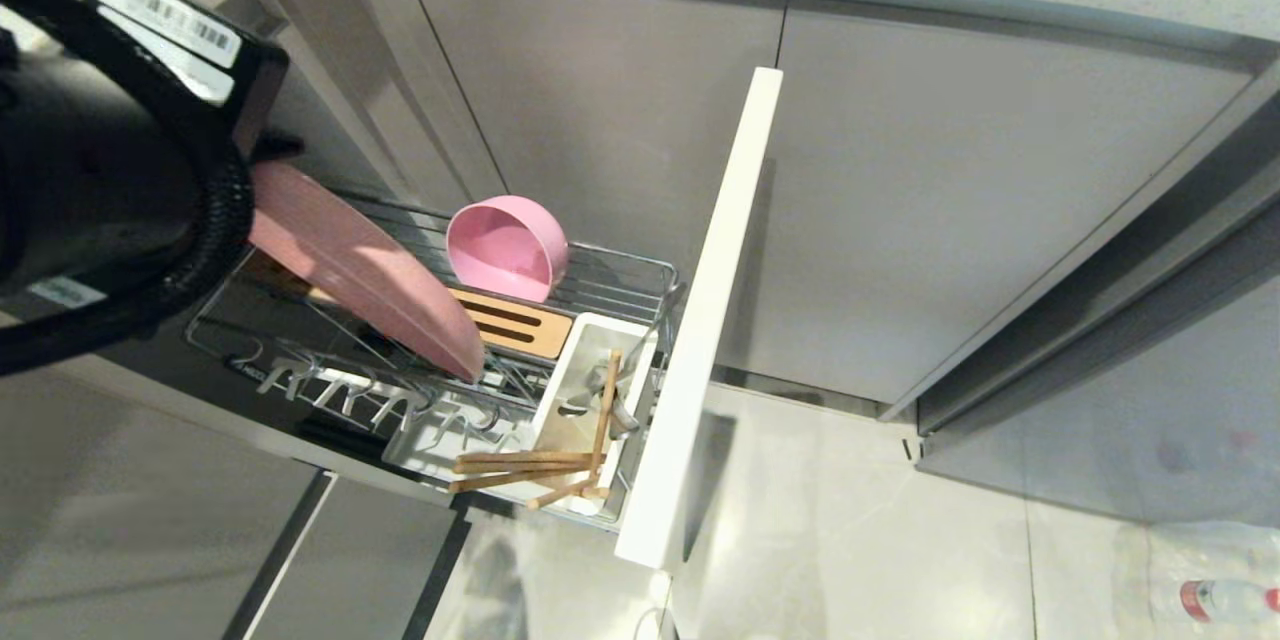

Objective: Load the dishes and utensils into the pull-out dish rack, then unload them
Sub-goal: Take the plate out of the cupboard

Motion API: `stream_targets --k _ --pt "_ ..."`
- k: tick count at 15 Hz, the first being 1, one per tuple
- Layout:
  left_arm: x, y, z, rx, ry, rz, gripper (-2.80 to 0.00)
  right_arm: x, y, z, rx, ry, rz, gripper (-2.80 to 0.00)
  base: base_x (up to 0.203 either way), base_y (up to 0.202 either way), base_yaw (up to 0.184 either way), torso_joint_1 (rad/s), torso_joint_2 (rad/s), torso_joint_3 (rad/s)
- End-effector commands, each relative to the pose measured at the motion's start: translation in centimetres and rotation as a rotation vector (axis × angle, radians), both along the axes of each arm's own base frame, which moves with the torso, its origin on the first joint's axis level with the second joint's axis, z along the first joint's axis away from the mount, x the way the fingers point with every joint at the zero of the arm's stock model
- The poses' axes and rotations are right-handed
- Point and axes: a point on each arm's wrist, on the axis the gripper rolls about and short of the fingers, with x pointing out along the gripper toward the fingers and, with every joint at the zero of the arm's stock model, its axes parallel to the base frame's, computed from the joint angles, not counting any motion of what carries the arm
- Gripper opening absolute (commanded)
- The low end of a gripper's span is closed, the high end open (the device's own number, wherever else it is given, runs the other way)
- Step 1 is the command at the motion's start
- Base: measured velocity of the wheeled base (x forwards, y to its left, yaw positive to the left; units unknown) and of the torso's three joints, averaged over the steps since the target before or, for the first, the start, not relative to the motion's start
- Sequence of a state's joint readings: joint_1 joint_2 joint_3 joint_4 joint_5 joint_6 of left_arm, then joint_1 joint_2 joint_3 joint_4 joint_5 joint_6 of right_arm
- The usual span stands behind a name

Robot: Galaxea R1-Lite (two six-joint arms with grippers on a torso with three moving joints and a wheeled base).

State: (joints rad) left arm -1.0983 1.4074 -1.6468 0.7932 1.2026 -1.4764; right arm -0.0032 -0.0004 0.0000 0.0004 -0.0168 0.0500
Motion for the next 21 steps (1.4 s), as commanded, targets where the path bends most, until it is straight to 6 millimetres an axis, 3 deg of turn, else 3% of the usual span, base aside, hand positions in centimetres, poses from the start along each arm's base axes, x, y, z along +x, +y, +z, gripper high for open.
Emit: stream_targets --k 1,5,12,16,21 --pt "-1.3 0.5 0.9 -0.033 -0.022 -0.049 -2.8 0.0 0.0 0.0 0.001 0.002 0.0 -2.8 0.0 0.0 0.0 0.0 0.0 0.0" --pt "-2.9 0.3 3.3 0.0 -0.054 -0.168 -2.8 0.0 0.0 0.0 0.001 0.003 0.0 -2.8 0.0 0.0 0.0 0.0 0.0 0.0" --pt "-2.2 -2.6 5.8 0.109 -0.101 -0.219 -2.8 0.0 0.0 0.0 0.001 0.002 0.0 -2.8 0.0 0.0 0.0 0.0 0.0 0.0" --pt "-0.4 -2.0 6.5 0.098 -0.126 -0.15 -2.8 0.0 0.0 0.0 0.001 0.002 0.0 -2.8 0.0 0.0 0.0 0.0 0.0 0.0" --pt "-0.6 -1.3 9.6 0.119 -0.25 -0.141 -2.8 0.0 0.0 0.0 0.001 0.002 0.0 -2.8 0.0 0.0 0.0 0.0 0.0 0.0"
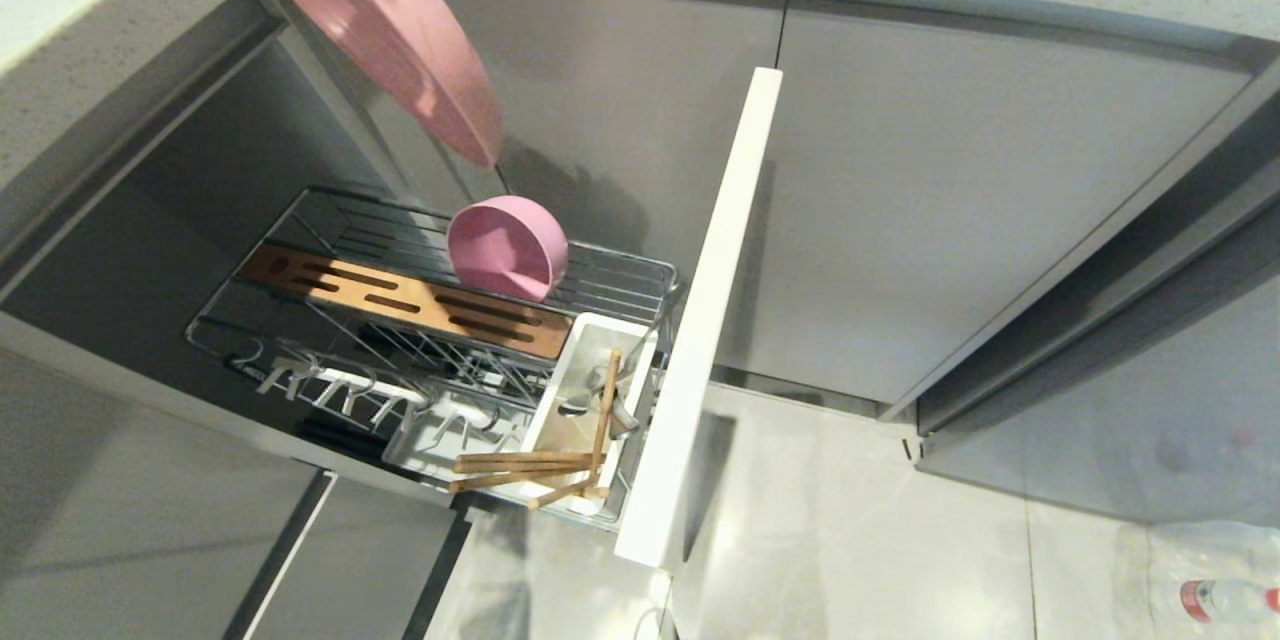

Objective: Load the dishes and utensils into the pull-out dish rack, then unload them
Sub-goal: Take the plate out of the cupboard

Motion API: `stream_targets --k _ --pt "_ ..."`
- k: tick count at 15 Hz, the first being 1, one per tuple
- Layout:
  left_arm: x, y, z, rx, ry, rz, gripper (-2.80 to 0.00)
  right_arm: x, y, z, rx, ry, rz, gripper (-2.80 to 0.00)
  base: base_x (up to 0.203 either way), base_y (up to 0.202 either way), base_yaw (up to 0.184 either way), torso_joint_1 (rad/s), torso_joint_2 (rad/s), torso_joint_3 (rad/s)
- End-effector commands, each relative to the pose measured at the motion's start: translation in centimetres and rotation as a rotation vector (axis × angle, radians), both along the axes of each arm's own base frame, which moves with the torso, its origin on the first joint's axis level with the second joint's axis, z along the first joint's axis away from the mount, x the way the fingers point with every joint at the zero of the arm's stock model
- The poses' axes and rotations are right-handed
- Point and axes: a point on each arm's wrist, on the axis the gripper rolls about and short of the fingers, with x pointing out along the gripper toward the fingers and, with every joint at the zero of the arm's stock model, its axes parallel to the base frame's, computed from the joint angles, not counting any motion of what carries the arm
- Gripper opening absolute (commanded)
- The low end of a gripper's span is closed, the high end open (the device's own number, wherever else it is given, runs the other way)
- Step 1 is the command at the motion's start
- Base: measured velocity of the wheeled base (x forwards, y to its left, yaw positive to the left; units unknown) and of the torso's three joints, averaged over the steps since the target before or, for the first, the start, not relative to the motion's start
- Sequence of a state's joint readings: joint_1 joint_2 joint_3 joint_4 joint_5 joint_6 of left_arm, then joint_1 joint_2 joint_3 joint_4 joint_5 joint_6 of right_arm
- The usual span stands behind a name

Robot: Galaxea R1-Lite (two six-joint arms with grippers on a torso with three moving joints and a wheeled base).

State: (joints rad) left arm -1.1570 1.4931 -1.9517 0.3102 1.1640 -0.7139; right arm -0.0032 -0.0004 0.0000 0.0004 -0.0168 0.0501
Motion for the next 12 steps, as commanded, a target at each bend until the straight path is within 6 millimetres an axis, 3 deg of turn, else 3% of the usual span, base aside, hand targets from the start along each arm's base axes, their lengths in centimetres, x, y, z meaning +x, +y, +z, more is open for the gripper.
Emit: stream_targets --k 1,8,12 --pt "-0.1 0.3 1.0 0.005 -0.04 0.015 -2.8 0.0 0.0 0.0 0.0 0.002 0.0 -2.8 0.0 0.0 0.0 0.0 0.0 0.0" --pt "-1.0 2.2 5.0 0.124 -0.241 0.105 -2.8 0.0 0.0 0.0 0.0 0.002 0.0 -2.8 0.0 0.0 0.0 0.0 0.0 0.0" --pt "-0.4 3.3 5.6 0.219 -0.273 0.186 -2.8 0.0 0.0 -0.1 0.001 0.003 0.0 -2.8 0.0 0.0 0.0 0.0 0.0 0.0"
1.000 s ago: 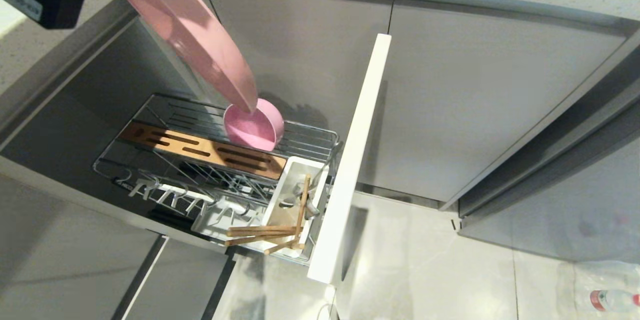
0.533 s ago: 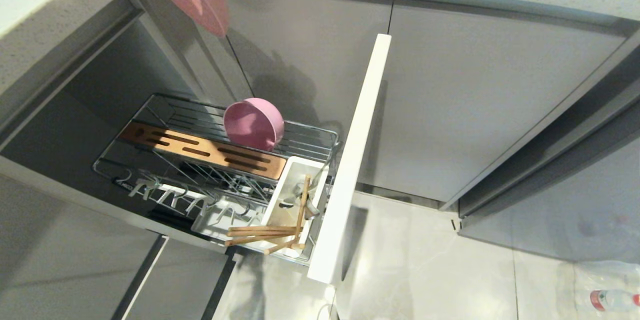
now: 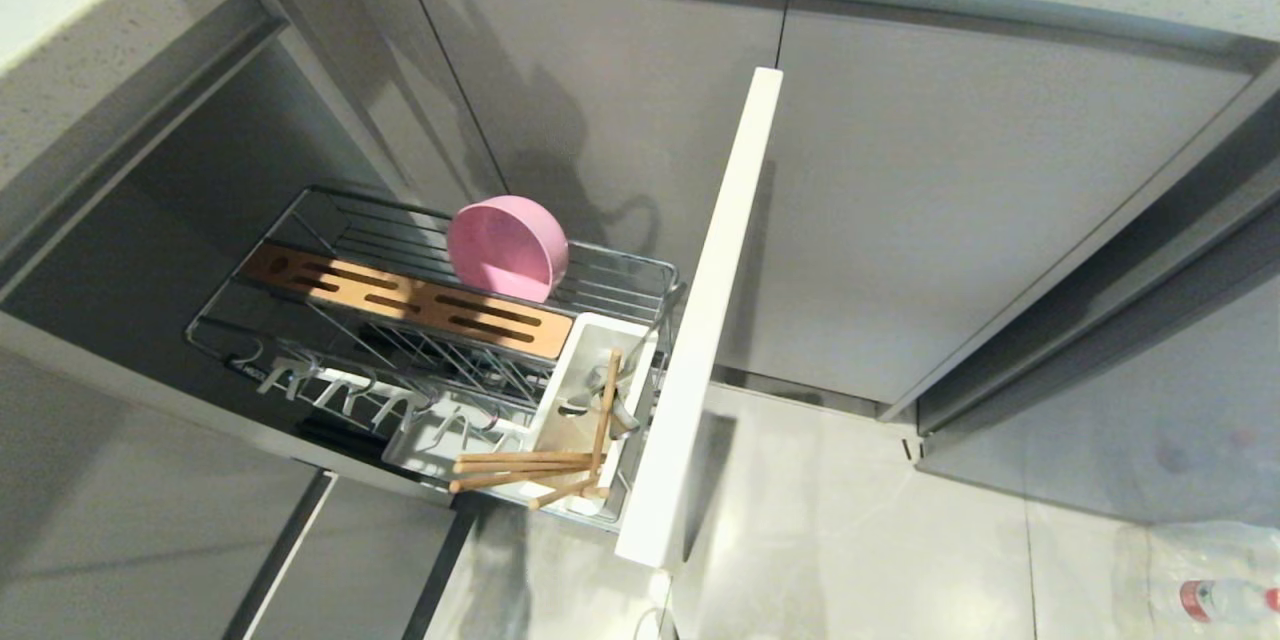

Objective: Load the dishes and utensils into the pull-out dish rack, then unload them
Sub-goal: Take the plate out of the cupboard

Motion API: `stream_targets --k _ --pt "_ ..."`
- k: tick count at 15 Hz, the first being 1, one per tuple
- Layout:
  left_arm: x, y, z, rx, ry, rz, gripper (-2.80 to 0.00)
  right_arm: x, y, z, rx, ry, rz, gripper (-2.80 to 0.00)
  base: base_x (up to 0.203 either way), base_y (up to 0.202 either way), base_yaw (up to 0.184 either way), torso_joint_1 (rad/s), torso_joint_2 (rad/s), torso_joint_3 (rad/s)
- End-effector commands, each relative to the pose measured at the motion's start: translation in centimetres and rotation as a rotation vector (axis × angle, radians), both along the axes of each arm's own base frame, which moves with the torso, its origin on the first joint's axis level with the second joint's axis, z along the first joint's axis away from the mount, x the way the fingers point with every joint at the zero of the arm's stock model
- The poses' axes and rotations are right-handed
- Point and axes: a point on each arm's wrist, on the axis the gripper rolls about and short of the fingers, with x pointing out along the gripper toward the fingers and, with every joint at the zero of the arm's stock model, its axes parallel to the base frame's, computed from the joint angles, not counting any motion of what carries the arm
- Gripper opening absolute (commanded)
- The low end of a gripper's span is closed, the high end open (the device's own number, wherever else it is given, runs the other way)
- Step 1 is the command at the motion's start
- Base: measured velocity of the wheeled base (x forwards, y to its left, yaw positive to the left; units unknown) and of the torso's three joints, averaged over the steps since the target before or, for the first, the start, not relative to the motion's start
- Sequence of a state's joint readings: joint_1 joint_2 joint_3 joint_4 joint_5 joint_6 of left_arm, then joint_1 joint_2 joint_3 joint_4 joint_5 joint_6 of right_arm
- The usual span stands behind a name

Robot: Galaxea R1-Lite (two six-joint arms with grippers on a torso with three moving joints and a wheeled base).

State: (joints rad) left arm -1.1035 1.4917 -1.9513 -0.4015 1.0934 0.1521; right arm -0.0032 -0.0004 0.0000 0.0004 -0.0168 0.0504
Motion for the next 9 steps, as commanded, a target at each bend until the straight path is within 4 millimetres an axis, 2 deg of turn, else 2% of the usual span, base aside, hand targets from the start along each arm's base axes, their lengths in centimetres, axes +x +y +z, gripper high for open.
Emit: stream_targets --k 1,5,9 --pt "0.4 0.4 0.0 0.006 -0.006 0.028 -2.8 0.0 0.0 0.0 0.0 0.002 0.0 -2.8 0.0 0.0 0.0 0.0 0.0 0.0" --pt "1.3 2.1 0.2 0.046 -0.034 0.104 -2.8 0.0 0.0 0.0 0.0 0.002 0.0 -2.8 0.0 0.0 0.0 0.0 0.0 0.0" --pt "1.1 4.1 0.4 0.099 -0.038 0.154 -2.8 0.0 0.0 0.0 0.0 0.002 0.0 -2.8 0.0 0.0 0.0 0.0 0.0 0.0"
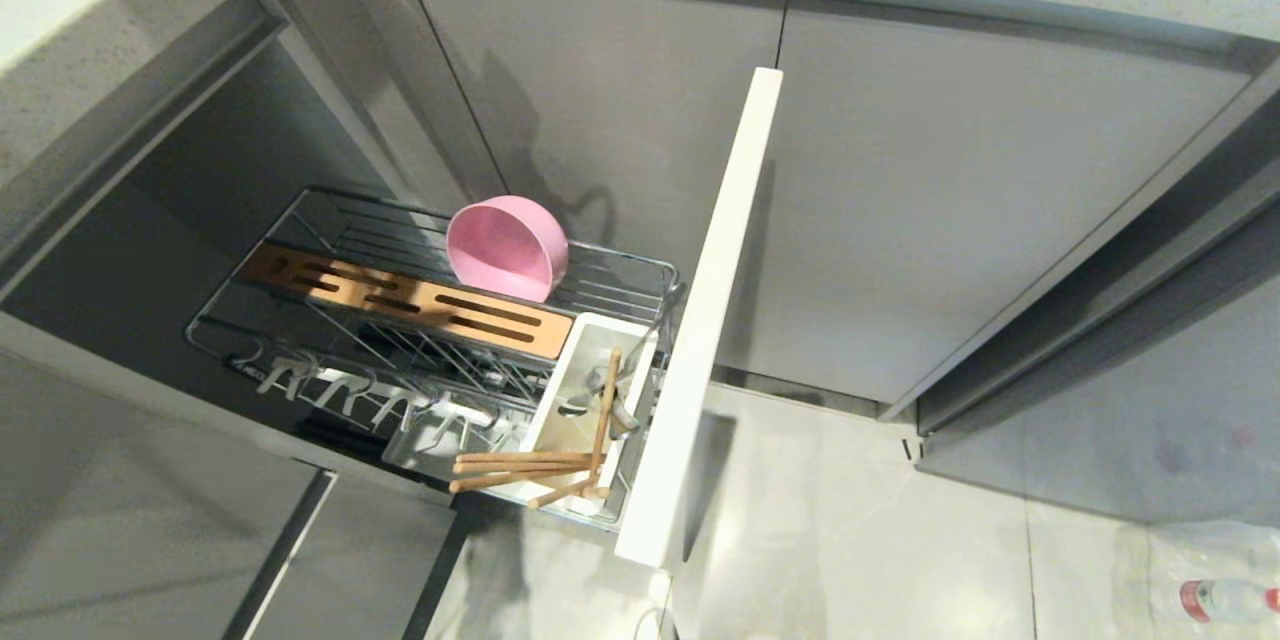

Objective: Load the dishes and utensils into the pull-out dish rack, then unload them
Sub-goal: Take the plate out of the cupboard

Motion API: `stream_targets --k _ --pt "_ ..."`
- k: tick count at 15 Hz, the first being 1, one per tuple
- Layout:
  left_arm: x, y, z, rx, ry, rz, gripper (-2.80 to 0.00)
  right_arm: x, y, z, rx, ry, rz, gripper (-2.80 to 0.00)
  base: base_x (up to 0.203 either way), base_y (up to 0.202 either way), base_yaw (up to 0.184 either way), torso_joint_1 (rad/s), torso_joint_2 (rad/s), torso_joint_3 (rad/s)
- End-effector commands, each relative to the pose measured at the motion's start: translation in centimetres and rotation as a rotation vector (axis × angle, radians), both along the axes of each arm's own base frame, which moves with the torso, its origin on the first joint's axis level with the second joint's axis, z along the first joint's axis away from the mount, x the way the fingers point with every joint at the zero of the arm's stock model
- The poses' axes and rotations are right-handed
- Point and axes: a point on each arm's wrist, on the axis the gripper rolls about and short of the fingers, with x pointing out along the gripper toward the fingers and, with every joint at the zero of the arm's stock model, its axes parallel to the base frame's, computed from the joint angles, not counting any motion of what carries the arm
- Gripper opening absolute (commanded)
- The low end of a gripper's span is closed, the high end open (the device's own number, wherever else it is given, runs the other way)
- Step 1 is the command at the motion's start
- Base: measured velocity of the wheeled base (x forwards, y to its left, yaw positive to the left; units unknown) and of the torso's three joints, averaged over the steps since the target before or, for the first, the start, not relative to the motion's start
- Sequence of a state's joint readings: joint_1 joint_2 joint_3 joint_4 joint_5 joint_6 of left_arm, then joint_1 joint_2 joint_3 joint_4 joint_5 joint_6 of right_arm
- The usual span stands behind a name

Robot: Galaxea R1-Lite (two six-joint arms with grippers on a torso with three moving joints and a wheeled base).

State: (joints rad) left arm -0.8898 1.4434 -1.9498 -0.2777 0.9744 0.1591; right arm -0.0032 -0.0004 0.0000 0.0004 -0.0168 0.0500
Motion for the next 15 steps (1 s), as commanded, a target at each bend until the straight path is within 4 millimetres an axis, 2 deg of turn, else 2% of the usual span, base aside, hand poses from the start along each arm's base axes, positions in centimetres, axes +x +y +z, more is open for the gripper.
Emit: stream_targets --k 1,4,11,15 --pt "-0.7 1.2 0.3 -0.006 -0.008 0.014 -2.8 0.0 0.0 0.0 0.001 0.002 0.0 -2.8 0.0 0.0 0.0 0.0 0.0 0.0" --pt "-1.0 2.2 0.2 0.033 0.009 0.029 -2.8 0.0 0.0 0.0 0.001 0.002 0.0 -2.8 0.0 0.0 0.0 0.0 0.0 0.0" --pt "-2.4 5.8 0.1 0.13 0.008 0.121 -2.8 0.0 0.0 0.0 0.001 0.002 0.0 -2.8 0.0 0.0 0.0 0.0 0.0 0.0" --pt "-4.3 8.2 -1.2 0.249 0.078 0.108 -2.8 0.0 0.0 -0.1 0.001 0.003 0.0 -2.8 0.0 0.0 0.0 0.0 0.0 0.0"
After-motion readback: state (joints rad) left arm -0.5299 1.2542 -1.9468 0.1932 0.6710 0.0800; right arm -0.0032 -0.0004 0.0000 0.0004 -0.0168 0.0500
